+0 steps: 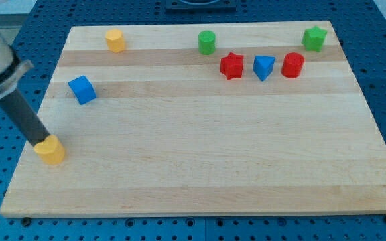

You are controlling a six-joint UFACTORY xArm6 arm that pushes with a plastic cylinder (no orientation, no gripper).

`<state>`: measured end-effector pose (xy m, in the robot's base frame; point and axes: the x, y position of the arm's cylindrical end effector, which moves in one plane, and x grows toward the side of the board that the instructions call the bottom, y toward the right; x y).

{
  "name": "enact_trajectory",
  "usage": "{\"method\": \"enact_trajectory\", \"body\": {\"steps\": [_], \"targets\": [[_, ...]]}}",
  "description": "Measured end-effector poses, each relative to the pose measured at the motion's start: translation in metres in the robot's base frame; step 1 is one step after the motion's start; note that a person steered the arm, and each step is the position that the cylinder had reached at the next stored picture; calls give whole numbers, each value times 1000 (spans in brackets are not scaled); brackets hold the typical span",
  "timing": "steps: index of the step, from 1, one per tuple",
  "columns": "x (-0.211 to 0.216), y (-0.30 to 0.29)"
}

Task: Push the yellow heart towards the center right of the board

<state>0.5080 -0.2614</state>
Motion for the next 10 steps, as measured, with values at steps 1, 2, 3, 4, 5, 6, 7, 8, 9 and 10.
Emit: {"method": "enact_trajectory", "body": {"steps": [1,2,3,4,5,6,7,8,9,10], "targets": [[-2,2],[-3,1],[24,-29],[44,-29],[32,21],[15,63],[-24,80],[-53,88],[-58,127],[-58,174]]}}
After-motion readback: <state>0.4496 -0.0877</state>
